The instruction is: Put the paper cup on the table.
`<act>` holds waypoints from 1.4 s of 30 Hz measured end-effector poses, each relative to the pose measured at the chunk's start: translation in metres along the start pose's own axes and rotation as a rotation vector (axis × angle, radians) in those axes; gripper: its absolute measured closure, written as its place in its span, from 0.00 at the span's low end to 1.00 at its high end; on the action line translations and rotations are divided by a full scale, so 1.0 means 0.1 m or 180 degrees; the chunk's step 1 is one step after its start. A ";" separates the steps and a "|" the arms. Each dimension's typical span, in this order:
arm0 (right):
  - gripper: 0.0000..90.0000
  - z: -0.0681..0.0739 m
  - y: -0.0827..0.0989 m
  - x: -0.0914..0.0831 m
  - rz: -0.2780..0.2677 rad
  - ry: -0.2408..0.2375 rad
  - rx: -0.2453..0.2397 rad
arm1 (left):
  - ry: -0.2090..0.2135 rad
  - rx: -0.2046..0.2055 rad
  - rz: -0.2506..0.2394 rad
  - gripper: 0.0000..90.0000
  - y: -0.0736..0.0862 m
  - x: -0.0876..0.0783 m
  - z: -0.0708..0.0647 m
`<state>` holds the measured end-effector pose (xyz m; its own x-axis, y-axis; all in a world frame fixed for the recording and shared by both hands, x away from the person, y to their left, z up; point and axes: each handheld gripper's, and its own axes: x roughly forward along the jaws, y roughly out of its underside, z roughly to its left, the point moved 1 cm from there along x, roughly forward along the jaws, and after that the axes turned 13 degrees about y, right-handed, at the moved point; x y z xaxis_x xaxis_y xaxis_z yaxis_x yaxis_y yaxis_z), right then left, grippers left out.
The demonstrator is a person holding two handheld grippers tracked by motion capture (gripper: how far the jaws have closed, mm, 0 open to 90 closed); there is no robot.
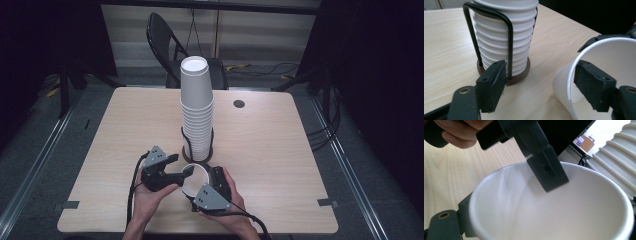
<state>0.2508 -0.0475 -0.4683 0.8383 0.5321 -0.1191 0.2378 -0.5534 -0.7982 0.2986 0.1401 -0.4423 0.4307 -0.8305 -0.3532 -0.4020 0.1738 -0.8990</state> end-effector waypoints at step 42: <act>0.14 -1.01 0.60 0.01 0.0389 0.0523 0.1828 | -0.0838 0.0325 -0.0709 0.17 0.45 -0.21 0.07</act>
<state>0.3155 -0.1454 -0.4569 0.9185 0.3552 -0.1738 -0.1292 -0.1460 -0.9808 0.2776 0.1690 -0.4776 0.6973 -0.6916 -0.1882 -0.1977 0.0668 -0.9780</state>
